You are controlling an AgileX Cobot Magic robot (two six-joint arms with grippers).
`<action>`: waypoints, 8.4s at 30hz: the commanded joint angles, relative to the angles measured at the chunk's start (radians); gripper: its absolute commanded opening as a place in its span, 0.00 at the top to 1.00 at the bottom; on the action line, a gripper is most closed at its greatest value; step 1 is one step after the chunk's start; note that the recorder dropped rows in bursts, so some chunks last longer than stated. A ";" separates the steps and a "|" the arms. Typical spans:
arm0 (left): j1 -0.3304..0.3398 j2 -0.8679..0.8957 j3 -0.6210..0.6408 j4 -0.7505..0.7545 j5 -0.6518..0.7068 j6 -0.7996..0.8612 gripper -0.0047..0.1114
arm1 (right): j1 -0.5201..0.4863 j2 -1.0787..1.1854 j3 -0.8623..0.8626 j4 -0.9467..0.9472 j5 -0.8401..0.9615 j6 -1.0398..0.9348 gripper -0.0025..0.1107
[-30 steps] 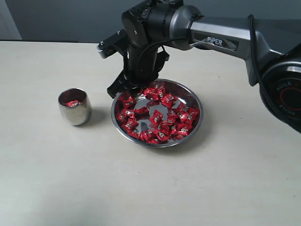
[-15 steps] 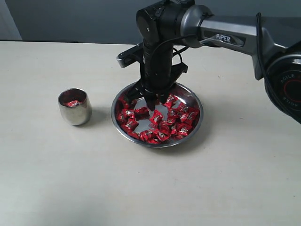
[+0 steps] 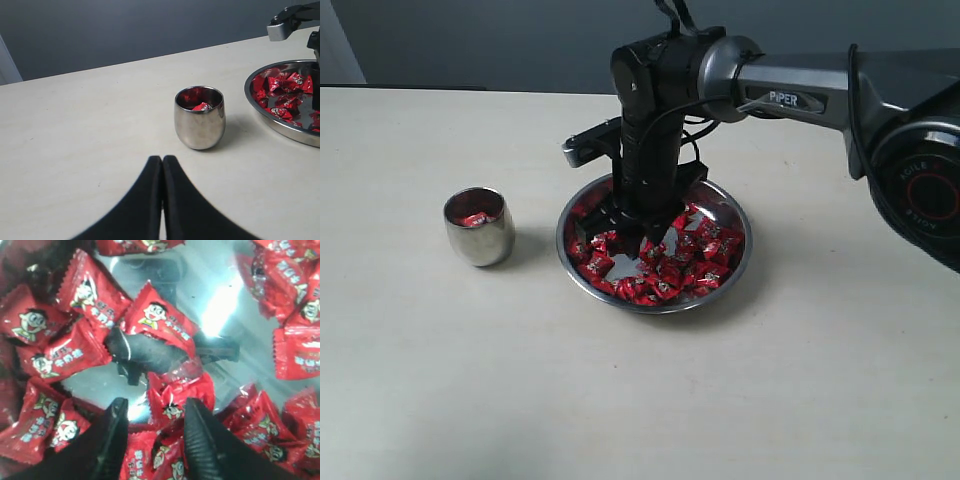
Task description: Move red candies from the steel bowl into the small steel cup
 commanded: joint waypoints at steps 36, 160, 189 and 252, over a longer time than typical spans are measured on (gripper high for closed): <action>-0.003 -0.004 -0.001 -0.001 -0.009 -0.005 0.96 | -0.005 0.057 0.004 -0.089 0.009 -0.010 0.67; -0.003 -0.004 -0.001 -0.001 -0.009 -0.005 0.96 | -0.027 0.042 0.004 0.082 -0.182 -0.114 0.98; -0.003 -0.004 -0.001 -0.001 -0.009 -0.005 0.96 | -0.027 0.000 0.004 0.072 -0.163 -0.162 0.78; -0.003 -0.004 -0.001 -0.001 -0.009 -0.005 0.96 | -0.027 0.027 0.002 0.097 -0.213 -0.160 0.75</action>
